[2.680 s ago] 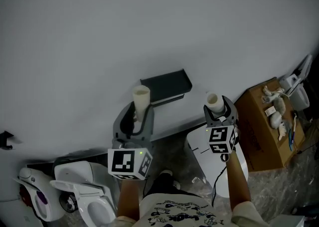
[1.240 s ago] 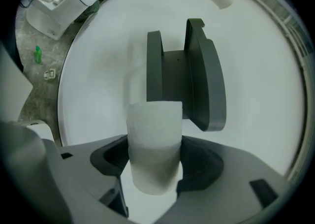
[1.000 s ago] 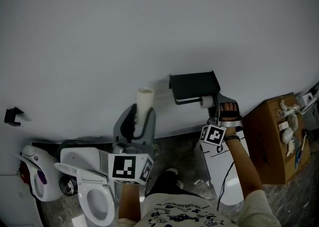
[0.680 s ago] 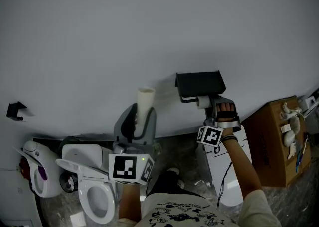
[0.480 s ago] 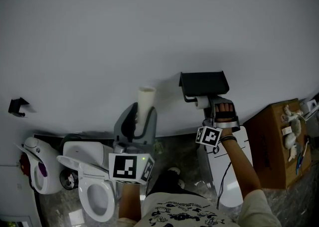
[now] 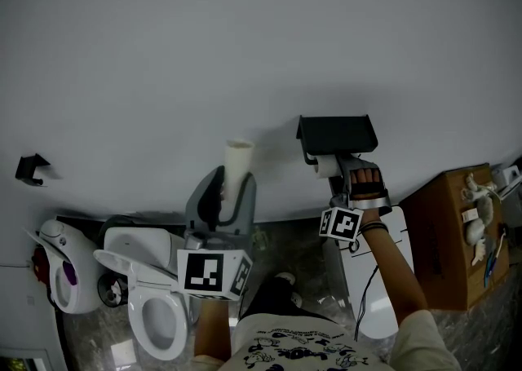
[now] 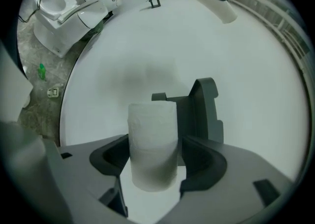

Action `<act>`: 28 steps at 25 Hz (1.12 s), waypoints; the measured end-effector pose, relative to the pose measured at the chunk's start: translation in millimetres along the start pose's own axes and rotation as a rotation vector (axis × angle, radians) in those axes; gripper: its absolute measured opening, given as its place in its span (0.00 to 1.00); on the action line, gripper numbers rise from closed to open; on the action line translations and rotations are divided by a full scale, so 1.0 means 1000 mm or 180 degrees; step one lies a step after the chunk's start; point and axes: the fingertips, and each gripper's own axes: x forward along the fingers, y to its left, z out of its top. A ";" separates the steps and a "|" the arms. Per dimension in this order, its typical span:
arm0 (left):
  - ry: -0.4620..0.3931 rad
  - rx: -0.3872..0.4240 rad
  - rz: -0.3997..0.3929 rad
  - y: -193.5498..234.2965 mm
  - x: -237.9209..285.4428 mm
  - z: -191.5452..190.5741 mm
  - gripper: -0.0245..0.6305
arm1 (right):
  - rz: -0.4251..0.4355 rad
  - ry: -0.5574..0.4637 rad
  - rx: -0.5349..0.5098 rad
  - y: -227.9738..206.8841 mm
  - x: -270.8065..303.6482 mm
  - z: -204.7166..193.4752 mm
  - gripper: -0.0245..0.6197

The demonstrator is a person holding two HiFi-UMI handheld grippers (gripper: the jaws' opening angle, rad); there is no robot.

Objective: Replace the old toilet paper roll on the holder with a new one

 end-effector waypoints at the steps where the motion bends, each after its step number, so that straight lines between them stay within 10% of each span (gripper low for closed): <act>1: -0.0001 -0.0002 -0.0004 -0.001 0.000 0.000 0.33 | 0.0000 -0.0005 0.0031 -0.001 -0.002 0.000 0.53; 14: -0.0040 -0.0037 -0.0092 -0.018 0.007 -0.001 0.33 | -0.0088 -0.0181 0.0708 -0.012 -0.052 0.006 0.53; 24: -0.0122 -0.0084 -0.0127 -0.025 0.013 0.007 0.33 | 0.0075 -0.0593 0.3566 -0.079 -0.091 -0.009 0.51; 28: -0.0124 -0.0086 -0.0146 -0.028 0.016 0.007 0.33 | -0.0231 -0.0632 0.4225 -0.099 -0.103 -0.031 0.27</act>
